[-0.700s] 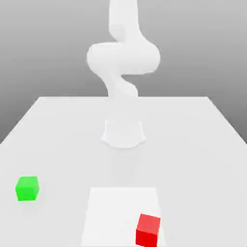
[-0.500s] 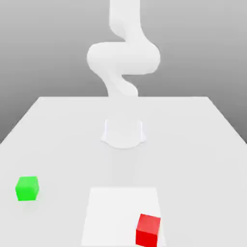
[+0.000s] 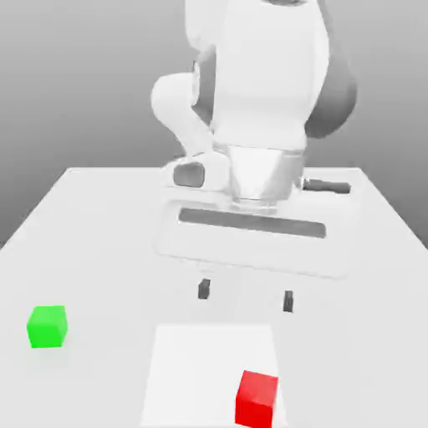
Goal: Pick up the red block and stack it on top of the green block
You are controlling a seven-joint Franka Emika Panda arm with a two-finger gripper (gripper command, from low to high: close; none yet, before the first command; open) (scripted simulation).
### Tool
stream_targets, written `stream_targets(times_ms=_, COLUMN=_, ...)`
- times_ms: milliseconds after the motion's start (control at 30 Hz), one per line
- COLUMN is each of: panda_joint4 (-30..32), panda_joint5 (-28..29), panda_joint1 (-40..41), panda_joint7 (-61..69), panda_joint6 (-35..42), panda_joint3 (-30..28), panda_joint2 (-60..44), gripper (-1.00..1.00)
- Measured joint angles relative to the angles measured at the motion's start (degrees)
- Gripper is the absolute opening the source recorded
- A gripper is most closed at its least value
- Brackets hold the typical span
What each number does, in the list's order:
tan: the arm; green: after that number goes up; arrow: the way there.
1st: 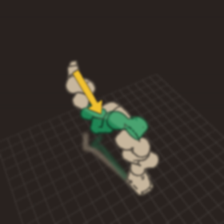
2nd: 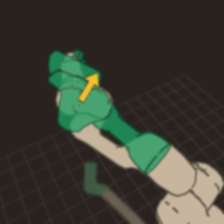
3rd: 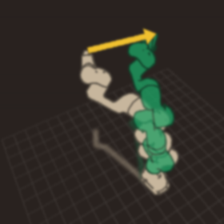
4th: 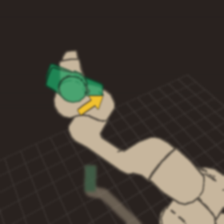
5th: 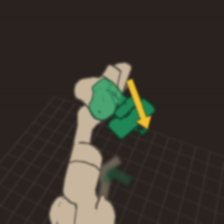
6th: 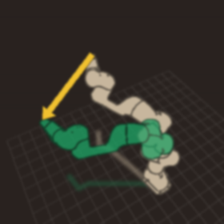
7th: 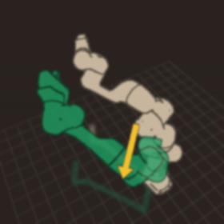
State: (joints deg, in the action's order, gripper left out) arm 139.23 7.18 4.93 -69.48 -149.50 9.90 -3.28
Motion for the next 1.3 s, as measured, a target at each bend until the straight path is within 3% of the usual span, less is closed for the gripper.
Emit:
stream_targets(times_ms=133, panda_joint4=1.26, panda_joint5=-1.44, panda_joint1=-0.62, panda_joint7=-2.04, panda_joint6=-3.27, panda_joint3=0.43, panda_joint2=-7.94, gripper=0.00)
stream_targets(times_ms=300, panda_joint4=0.13, panda_joint5=1.34, panda_joint1=-2.80, panda_joint7=-4.80, panda_joint6=-11.09, panda_joint3=-2.14, panda_joint2=-18.25, gripper=0.00)
stream_targets(times_ms=333, panda_joint4=-0.05, panda_joint5=1.71, panda_joint1=-3.17, panda_joint7=-5.08, panda_joint6=-12.05, panda_joint3=-2.59, panda_joint2=-19.42, gripper=-1.00)
stream_targets(times_ms=533, panda_joint4=-0.15, panda_joint5=1.98, panda_joint1=-3.31, panda_joint7=-5.30, panda_joint6=-12.60, panda_joint3=-2.77, panda_joint2=-20.02, gripper=-1.00)
stream_targets(times_ms=733, panda_joint4=1.61, panda_joint5=-1.97, panda_joint1=-1.08, panda_joint7=-2.35, panda_joint6=-4.72, panda_joint3=-0.63, panda_joint2=-10.33, gripper=-1.00)
stream_targets(times_ms=967, panda_joint4=7.18, panda_joint5=-4.61, panda_joint1=10.13, panda_joint7=0.02, panda_joint6=-3.03, panda_joint3=-10.98, panda_joint2=-3.14, gripper=-1.00)
stream_targets(times_ms=1100, panda_joint4=11.05, panda_joint5=-6.45, panda_joint1=25.42, panda_joint7=1.85, panda_joint6=-2.08, panda_joint3=-18.77, panda_joint2=1.94, gripper=-1.00)
stream_targets(times_ms=1133, panda_joint4=11.54, panda_joint5=-7.22, panda_joint1=29.89, panda_joint7=2.54, panda_joint6=-2.86, panda_joint3=-19.35, panda_joint2=1.69, gripper=-1.00)
stream_targets(times_ms=1267, panda_joint4=11.71, panda_joint5=-10.20, panda_joint1=29.25, panda_joint7=4.81, panda_joint6=-9.60, panda_joint3=-17.32, panda_joint2=-4.94, gripper=-1.00)
stream_targets(times_ms=1300, panda_joint4=11.64, panda_joint5=-10.87, panda_joint1=29.48, panda_joint7=5.29, panda_joint6=-11.30, panda_joint3=-16.89, panda_joint2=-6.74, gripper=1.00)
